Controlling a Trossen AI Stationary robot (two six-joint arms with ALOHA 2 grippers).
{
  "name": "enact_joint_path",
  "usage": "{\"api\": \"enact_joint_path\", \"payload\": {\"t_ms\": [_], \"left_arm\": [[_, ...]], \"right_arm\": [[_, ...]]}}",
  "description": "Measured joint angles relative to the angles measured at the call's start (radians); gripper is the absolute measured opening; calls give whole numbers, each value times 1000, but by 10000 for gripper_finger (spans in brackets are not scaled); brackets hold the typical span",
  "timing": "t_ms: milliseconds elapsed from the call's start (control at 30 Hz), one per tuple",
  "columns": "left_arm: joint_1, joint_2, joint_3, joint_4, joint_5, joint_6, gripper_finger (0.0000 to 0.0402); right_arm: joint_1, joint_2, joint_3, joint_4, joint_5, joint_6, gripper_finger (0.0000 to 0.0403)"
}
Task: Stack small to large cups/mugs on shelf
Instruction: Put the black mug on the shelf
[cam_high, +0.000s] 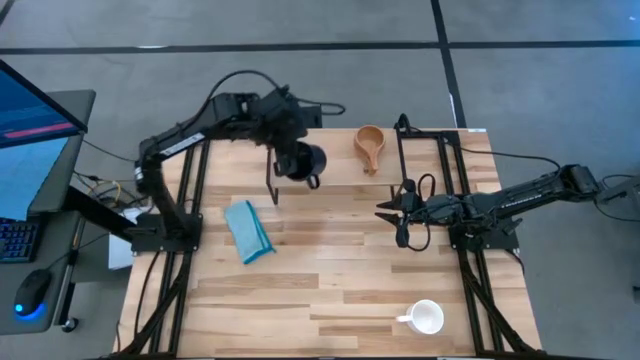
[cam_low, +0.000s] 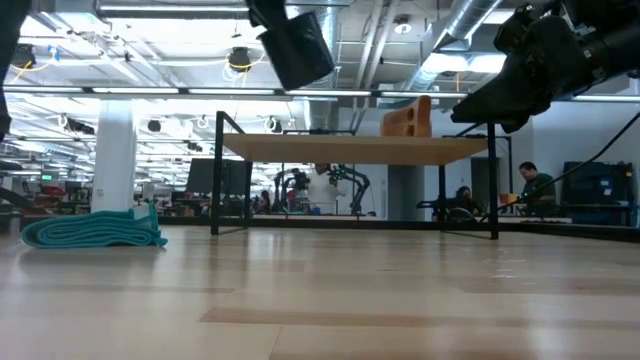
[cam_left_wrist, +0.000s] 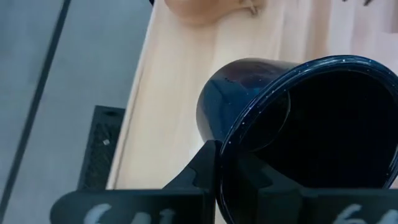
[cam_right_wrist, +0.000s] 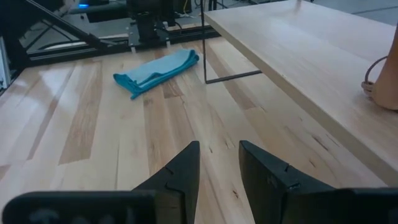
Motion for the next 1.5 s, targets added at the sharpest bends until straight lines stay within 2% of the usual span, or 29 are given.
{"api": "enact_joint_path", "payload": {"t_ms": [200,367,733,867,1233,1500], "left_arm": [[48,120,178,-76,11,55,6],[80,182,253,-110,58,86,6],[123,222,251,-60,65,169,6],[131,240,247,-60,115,171,6],[134,323,247,-42,107,177,6],[138,329,247,-3,109,186,6]], "right_arm": [[0,0,0,-2,0,1,134],[0,0,0,4,0,1,134],[0,0,0,5,0,52,134],[0,0,0,5,0,52,134],[0,0,0,2,0,53,134],[0,0,0,-2,0,53,134]]}}
